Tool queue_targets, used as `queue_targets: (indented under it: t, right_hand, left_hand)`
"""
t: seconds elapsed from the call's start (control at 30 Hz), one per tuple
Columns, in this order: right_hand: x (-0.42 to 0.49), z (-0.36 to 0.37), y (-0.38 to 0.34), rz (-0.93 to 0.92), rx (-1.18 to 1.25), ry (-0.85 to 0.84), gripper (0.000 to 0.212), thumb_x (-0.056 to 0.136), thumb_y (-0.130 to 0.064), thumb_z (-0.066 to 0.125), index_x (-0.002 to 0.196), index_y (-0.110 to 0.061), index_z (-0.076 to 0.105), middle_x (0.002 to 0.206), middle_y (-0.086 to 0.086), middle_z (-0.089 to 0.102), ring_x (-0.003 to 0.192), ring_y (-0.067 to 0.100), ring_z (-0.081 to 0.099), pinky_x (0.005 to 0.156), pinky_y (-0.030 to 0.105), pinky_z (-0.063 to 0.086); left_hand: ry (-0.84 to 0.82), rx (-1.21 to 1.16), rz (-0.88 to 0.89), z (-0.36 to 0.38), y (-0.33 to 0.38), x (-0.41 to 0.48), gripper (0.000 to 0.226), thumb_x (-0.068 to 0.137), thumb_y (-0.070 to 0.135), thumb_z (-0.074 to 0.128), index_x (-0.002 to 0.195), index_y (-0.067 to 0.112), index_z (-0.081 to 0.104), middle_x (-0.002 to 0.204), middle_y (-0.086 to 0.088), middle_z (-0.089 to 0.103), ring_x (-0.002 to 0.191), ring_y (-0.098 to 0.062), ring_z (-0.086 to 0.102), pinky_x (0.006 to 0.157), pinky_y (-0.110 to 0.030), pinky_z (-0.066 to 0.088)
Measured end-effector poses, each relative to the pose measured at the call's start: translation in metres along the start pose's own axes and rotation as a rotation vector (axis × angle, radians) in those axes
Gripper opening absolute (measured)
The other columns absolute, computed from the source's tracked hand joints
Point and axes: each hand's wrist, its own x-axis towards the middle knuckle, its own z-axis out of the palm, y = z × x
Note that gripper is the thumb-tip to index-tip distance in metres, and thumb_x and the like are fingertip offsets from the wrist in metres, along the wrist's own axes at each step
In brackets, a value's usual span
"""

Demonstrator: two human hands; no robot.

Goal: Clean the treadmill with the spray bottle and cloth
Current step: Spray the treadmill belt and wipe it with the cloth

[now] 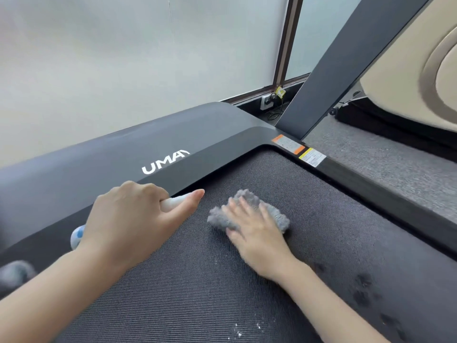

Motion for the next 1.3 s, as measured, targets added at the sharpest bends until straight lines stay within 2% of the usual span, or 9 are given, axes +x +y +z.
queue_targets:
  t: [0.13,0.27,0.4,0.47,0.6,0.73,0.9,1.1,1.3]
  right_hand:
    - [-0.023,0.015,-0.021,-0.082,-0.047,0.007,0.067,0.089,-0.063,-0.001,0.150,-0.035,0.001,0.156,-0.019,-0.009,0.140,-0.002,-0.023,0.115,0.038,-0.015]
    - [-0.017,0.023,-0.014,-0.083,-0.062,0.094,0.059,0.096,-0.051,0.016,0.151,-0.031,0.014,0.158,-0.015,0.005,0.144,0.002,-0.010,0.115,0.038,-0.011]
    - [-0.011,0.020,-0.003,-0.046,-0.080,0.091,0.065,0.088,-0.047,0.008,0.151,-0.032,0.011,0.158,-0.016,0.001,0.144,0.001,-0.011,0.116,0.036,-0.013]
    - [-0.005,0.010,0.018,0.026,-0.101,0.096,0.064,0.088,-0.046,0.006,0.151,-0.033,0.005,0.157,-0.016,-0.005,0.142,0.000,-0.015,0.117,0.036,-0.013]
    - [-0.008,-0.013,0.097,0.285,-0.134,0.102,0.054,0.101,-0.039,0.018,0.152,-0.032,0.001,0.158,-0.014,-0.008,0.143,0.002,-0.015,0.119,0.039,-0.007]
    - [-0.037,-0.036,0.166,0.573,-0.142,0.097,0.052,0.102,-0.040,0.013,0.152,-0.029,0.001,0.159,-0.010,-0.007,0.144,0.003,-0.012,0.119,0.041,-0.005]
    - [-0.035,-0.037,0.163,0.625,-0.087,0.123,0.051,0.102,-0.040,0.016,0.151,-0.028,0.008,0.159,-0.010,-0.001,0.145,0.004,-0.008,0.119,0.040,-0.005]
    - [-0.026,-0.023,0.082,0.414,0.026,0.109,0.050,0.103,-0.040,0.017,0.150,-0.028,0.005,0.157,-0.014,-0.003,0.142,0.001,-0.011,0.118,0.036,-0.009]
    - [-0.044,0.023,-0.035,-0.064,-0.046,0.047,0.053,0.101,-0.042,0.020,0.152,-0.029,0.012,0.159,-0.011,0.003,0.144,0.004,-0.012,0.117,0.040,-0.009]
  left_hand:
    - [0.000,0.020,0.004,-0.004,-0.001,0.000,0.069,0.074,0.080,0.022,0.043,0.018,0.022,0.037,0.006,0.023,0.037,-0.015,0.029,0.044,-0.026,0.025]
    - [-0.009,0.024,-0.004,-0.002,-0.001,-0.001,0.070,0.072,0.080,0.020,0.044,0.017,0.021,0.037,0.006,0.023,0.037,-0.015,0.031,0.044,-0.025,0.025]
    - [-0.021,0.019,-0.006,0.000,0.002,0.000,0.070,0.072,0.081,0.020,0.044,0.016,0.022,0.037,0.006,0.024,0.037,-0.016,0.033,0.043,-0.025,0.025]
    - [-0.027,0.010,-0.001,0.001,0.004,0.001,0.071,0.073,0.081,0.020,0.044,0.016,0.023,0.037,0.006,0.025,0.037,-0.016,0.033,0.044,-0.025,0.024]
    - [-0.020,0.005,0.005,0.000,0.006,0.002,0.076,0.075,0.085,0.022,0.044,0.016,0.025,0.037,0.005,0.028,0.038,-0.017,0.039,0.044,-0.026,0.027]
    - [-0.030,-0.024,-0.007,-0.002,0.006,0.000,0.073,0.077,0.080,0.030,0.043,0.015,0.026,0.037,0.004,0.029,0.039,-0.018,0.039,0.045,-0.027,0.027]
    - [-0.025,-0.022,0.011,-0.003,0.007,-0.002,0.074,0.076,0.081,0.025,0.044,0.015,0.025,0.037,0.005,0.026,0.036,-0.016,0.032,0.043,-0.025,0.024]
    - [-0.044,-0.026,0.034,-0.010,0.011,-0.008,0.071,0.073,0.079,0.021,0.042,0.016,0.026,0.036,0.005,0.027,0.036,-0.015,0.032,0.044,-0.025,0.031]
    - [-0.015,0.010,0.039,-0.012,-0.001,-0.023,0.081,0.074,0.085,0.018,0.041,0.013,0.034,0.038,0.000,0.039,0.040,-0.019,0.044,0.045,-0.027,0.034]
